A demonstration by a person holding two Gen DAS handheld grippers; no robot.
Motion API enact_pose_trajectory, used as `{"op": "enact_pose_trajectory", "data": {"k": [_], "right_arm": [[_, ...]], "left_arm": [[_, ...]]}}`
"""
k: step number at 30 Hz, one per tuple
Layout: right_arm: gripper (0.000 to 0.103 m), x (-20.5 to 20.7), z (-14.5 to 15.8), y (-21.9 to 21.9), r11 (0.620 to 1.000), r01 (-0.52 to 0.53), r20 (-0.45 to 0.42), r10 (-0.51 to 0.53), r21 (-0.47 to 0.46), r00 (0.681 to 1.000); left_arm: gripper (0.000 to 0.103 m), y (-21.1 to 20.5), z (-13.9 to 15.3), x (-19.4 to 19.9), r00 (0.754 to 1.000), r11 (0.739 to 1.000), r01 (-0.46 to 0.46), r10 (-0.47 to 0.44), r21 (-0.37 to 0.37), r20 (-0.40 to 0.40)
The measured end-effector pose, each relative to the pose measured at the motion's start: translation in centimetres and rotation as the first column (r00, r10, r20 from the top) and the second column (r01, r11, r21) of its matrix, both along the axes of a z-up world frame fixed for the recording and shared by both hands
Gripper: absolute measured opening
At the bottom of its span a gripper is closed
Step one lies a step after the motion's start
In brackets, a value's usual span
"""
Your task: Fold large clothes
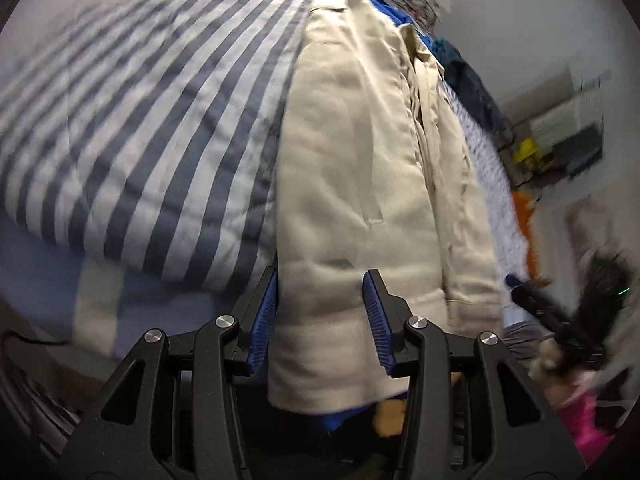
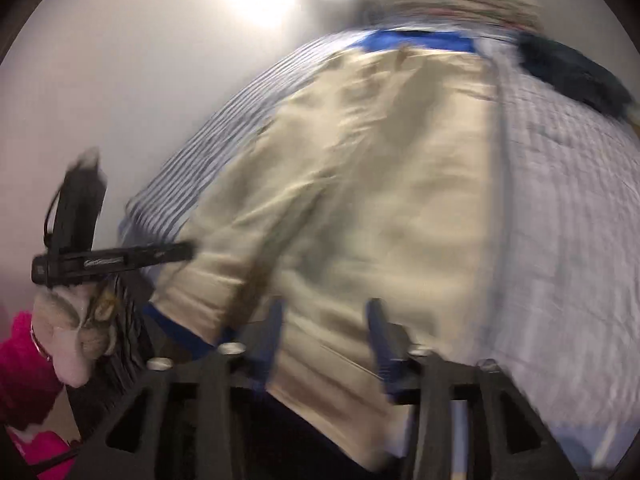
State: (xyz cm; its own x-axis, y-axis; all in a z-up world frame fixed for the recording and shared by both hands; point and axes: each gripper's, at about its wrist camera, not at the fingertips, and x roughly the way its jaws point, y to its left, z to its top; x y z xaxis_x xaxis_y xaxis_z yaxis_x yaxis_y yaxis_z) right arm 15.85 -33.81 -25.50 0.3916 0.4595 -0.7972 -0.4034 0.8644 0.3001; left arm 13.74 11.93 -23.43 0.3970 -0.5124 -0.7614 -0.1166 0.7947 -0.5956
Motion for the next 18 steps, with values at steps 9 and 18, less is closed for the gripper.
{"op": "enact_pose_trajectory", "data": {"k": [9, 18], "right_arm": [[0.047, 0.2, -5.7, -5.8, 0.932, 0.137, -0.303, -0.031, 0.335, 0.952], [0.052, 0.0, -6.4, -5.4, 0.922, 0.14, -0.311, -0.022, 0.362, 0.95]], "left_arm": [[0.042, 1.2, 0.0, -1.3, 0.999, 0.986, -0.028, 0.023, -0.166, -0.032], [0.055, 0.6, -1.2, -1.3, 0.998, 0.99, -0.004, -0.004, -0.144, -0.059]]}}
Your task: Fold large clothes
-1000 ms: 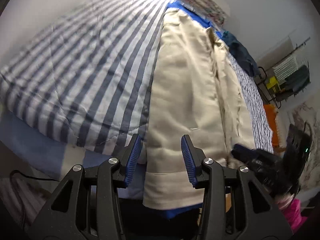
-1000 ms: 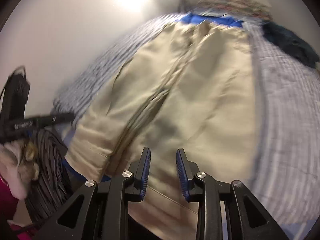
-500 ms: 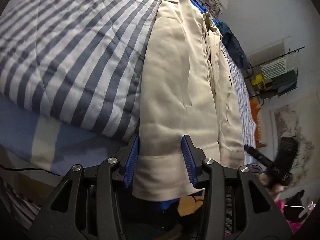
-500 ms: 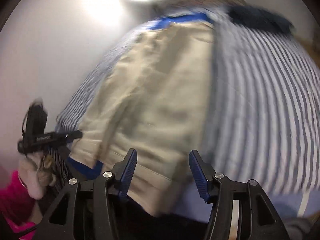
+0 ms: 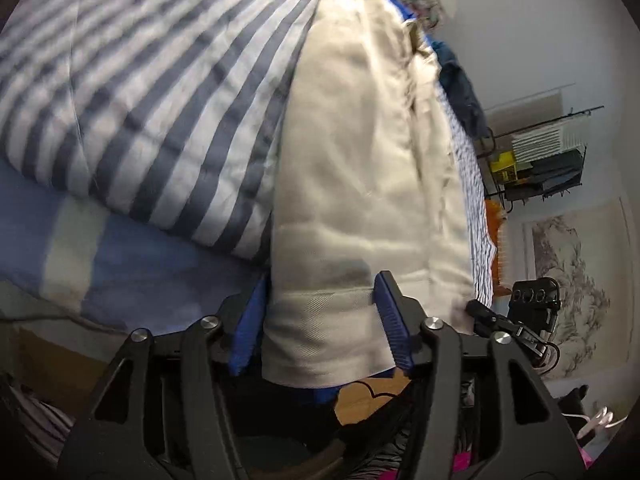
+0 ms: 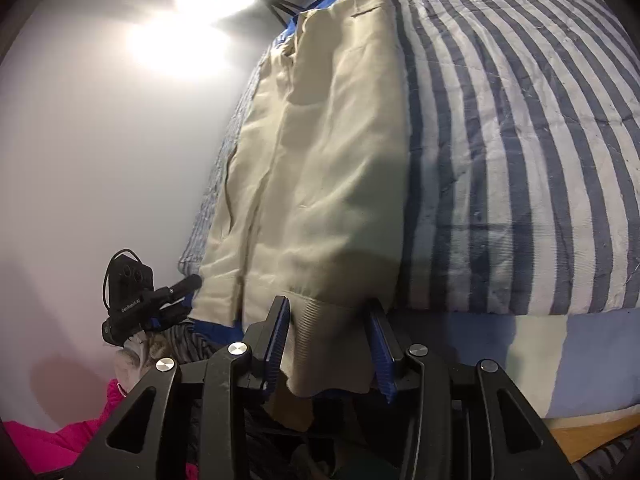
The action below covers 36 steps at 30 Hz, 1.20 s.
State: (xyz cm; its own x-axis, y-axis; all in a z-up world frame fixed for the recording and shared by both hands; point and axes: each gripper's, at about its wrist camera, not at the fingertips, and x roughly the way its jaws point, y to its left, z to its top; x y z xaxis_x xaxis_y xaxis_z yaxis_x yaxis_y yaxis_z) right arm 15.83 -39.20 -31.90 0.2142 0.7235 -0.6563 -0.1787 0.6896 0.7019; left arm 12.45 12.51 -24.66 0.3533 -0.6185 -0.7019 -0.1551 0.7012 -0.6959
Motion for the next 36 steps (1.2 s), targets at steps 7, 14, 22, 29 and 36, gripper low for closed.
{"op": "enact_pose_trajectory", "data": {"k": [7, 14, 22, 29, 36], "right_arm": [[0.033, 0.0, -0.5, 1.0, 0.999, -0.041, -0.029, 0.041, -0.018, 0.999], [0.016, 0.3, 1.7, 1.1, 0.998, -0.028, -0.027, 0.029, 0.052, 0.999], [0.011, 1.6, 4.5, 0.1, 0.973, 0.049, -0.041, -0.041, 0.227, 0.998], [0.01, 5.0, 7.8, -0.4, 0.955, 0.096, 0.011, -0.103, 0.282, 0.995], [0.01, 10.9, 8.5, 0.0, 0.95, 0.161, 0.024, -0.174, 0.269, 0.985]], "left_arm": [[0.035, -1.3, 0.6, -0.6, 0.999, 0.999, 0.046, -0.046, 0.021, 0.007], [0.02, -1.3, 3.5, 0.3, 0.999, 0.998, 0.034, -0.032, -0.056, 0.039], [0.019, -1.0, 7.8, 3.3, 0.995, 0.978, -0.018, 0.038, -0.209, 0.092], [0.018, -0.9, 10.7, 8.5, 0.987, 0.977, -0.038, 0.069, -0.208, 0.146], [0.018, -1.8, 10.5, 15.2, 0.983, 0.984, -0.072, 0.097, -0.16, 0.154]]}}
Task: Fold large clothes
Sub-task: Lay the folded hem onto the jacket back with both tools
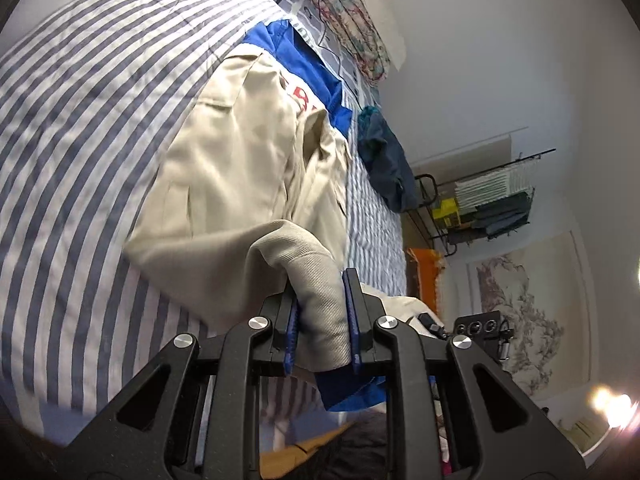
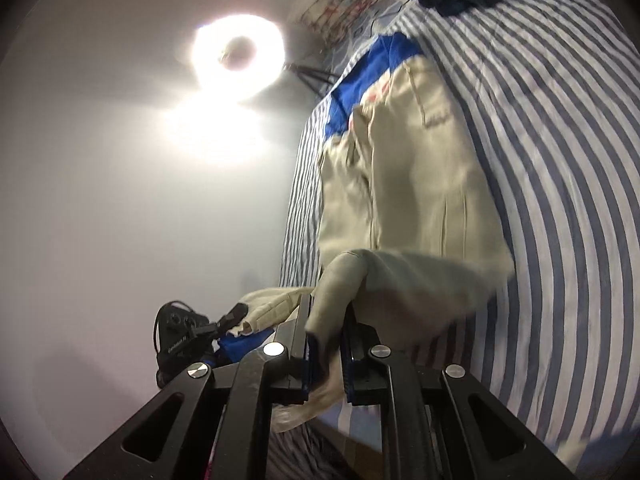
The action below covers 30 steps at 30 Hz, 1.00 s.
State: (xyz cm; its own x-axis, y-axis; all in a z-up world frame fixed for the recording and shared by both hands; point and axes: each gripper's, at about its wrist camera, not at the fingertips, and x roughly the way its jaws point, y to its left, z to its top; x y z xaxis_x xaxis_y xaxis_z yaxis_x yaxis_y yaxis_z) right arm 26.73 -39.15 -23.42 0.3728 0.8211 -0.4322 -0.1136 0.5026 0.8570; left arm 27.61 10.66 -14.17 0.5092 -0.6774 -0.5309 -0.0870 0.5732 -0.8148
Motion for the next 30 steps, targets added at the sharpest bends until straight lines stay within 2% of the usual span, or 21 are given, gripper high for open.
{"op": "enact_pose_trajectory", "data": {"k": [8, 16, 20, 21, 23, 25, 26, 27, 28, 30], "right_arm": [[0.009, 7.5, -2.3, 0.8, 0.996, 0.071, -0.068, -0.074, -0.05, 0.995], [0.009, 11.2, -6.8, 0.9, 0.984, 0.131, -0.171, -0.15, -0.121, 0.974], [0.013, 11.8, -7.2, 0.9, 0.987, 0.108, -0.181, -0.129, -0.121, 0.975], [0.019, 11.8, -6.9, 0.7, 0.988, 0.103, -0.181, -0.122, -0.111, 0.976], [0.03, 11.8, -5.7, -0.2, 0.99, 0.098, -0.151, -0.112, -0.103, 0.982], [0.058, 11.1, -4.1, -1.5, 0.986, 0.119, -0.095, -0.13, -0.114, 0.987], [0.061, 11.0, -3.6, -1.9, 0.985, 0.13, -0.069, -0.138, -0.114, 0.988], [0.06, 10.4, -2.8, -2.4, 0.984, 0.132, -0.035, -0.137, -0.118, 0.99], [0.058, 9.8, -2.2, -2.7, 0.984, 0.13, -0.003, -0.131, -0.124, 0.991], [0.054, 8.4, -1.1, -2.7, 0.981, 0.124, 0.071, -0.114, -0.15, 0.991]], "left_arm": [[0.018, -0.5, -3.2, 6.3, 0.997, 0.998, -0.053, 0.055, 0.046, -0.051], [0.019, -0.8, -7.6, 10.0, 0.994, 0.992, -0.051, 0.062, 0.115, -0.093], [0.022, -0.4, -8.6, 10.4, 0.992, 0.995, -0.042, 0.051, 0.085, -0.114], [0.023, -0.1, -8.5, 10.5, 0.992, 0.997, -0.034, 0.042, 0.07, -0.121], [0.028, 0.5, -8.0, 10.7, 0.992, 0.999, -0.024, 0.028, 0.038, -0.122], [0.036, 1.0, -7.4, 10.9, 0.994, 1.0, -0.022, 0.023, 0.014, -0.11], [0.044, 1.2, -7.0, 10.8, 0.994, 1.0, -0.023, 0.023, 0.007, -0.103], [0.049, 1.5, -6.6, 10.8, 0.996, 1.0, -0.028, 0.028, 0.0, -0.09], [0.058, 1.7, -6.2, 10.8, 0.997, 0.999, -0.037, 0.036, -0.002, -0.075], [0.061, 2.5, -5.2, 10.9, 0.997, 0.998, -0.061, 0.061, 0.008, -0.044]]}}
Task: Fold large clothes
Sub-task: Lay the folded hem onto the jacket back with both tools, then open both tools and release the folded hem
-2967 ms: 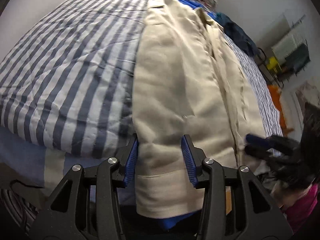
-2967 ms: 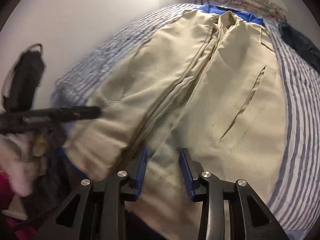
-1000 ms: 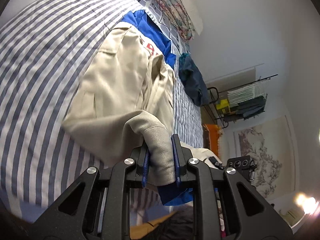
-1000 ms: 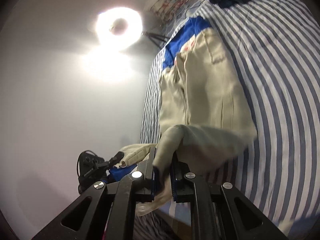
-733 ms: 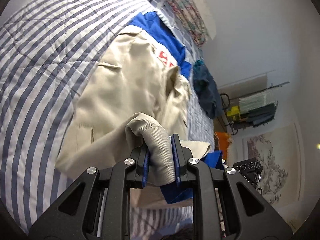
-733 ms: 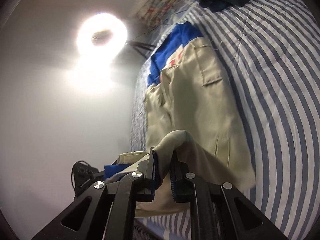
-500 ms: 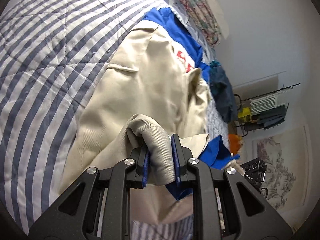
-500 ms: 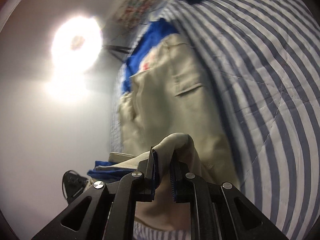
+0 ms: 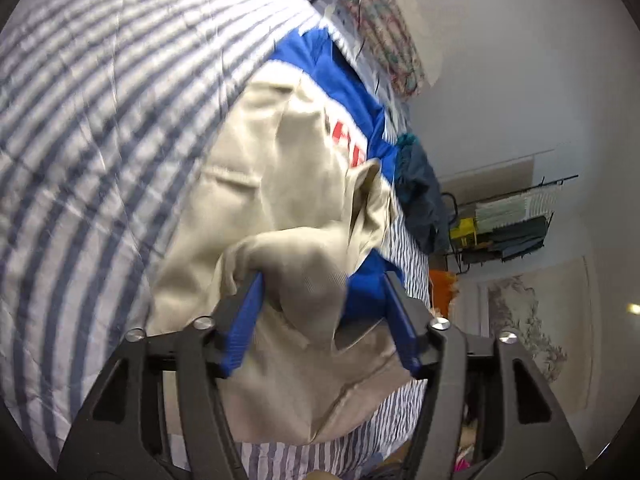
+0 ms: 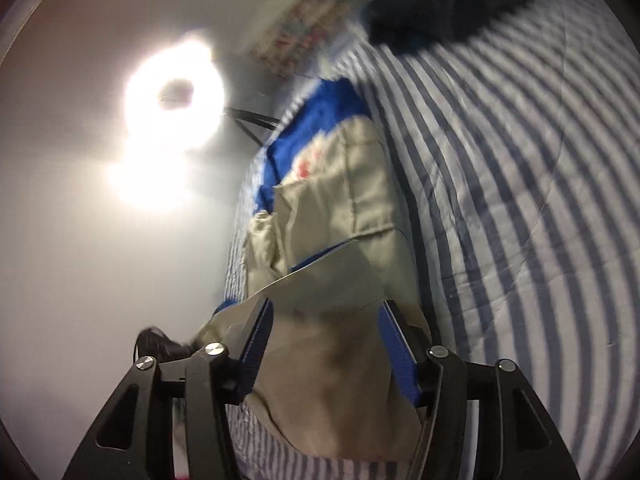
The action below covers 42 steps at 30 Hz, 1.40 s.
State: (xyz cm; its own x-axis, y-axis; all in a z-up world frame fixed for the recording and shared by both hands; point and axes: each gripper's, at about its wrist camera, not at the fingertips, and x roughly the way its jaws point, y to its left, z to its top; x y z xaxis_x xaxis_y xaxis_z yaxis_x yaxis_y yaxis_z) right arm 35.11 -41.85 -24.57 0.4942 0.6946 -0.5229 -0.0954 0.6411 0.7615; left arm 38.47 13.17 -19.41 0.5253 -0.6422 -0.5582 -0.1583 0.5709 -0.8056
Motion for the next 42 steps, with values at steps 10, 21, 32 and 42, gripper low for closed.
{"op": "enact_pose_trajectory", "data": {"k": [10, 21, 32, 42], "right_arm": [[0.034, -5.0, 2.7, 8.7, 0.907, -0.289, 0.213, 0.361, -0.306, 0.908], [0.037, 0.2, -1.3, 13.5, 0.834, -0.232, 0.133, 0.338, -0.5, 0.932], [0.037, 1.9, -0.2, 8.4, 0.9, -0.185, 0.136, 0.256, -0.394, 0.957], [0.046, 3.5, -2.6, 3.2, 0.965, -0.147, 0.038, 0.159, -0.216, 0.987]], "left_arm": [[0.055, -2.2, 3.1, -3.6, 0.981, 0.968, 0.13, -0.157, 0.215, 0.114], [0.036, -7.0, -2.9, -0.3, 0.989, 0.888, 0.125, -0.146, 0.443, 0.013], [0.053, -0.4, -0.8, -1.1, 0.987, 0.916, 0.041, -0.099, 0.399, 0.124], [0.054, -0.7, -3.6, 1.0, 0.99, 0.956, 0.102, -0.124, 0.275, 0.063]]}}
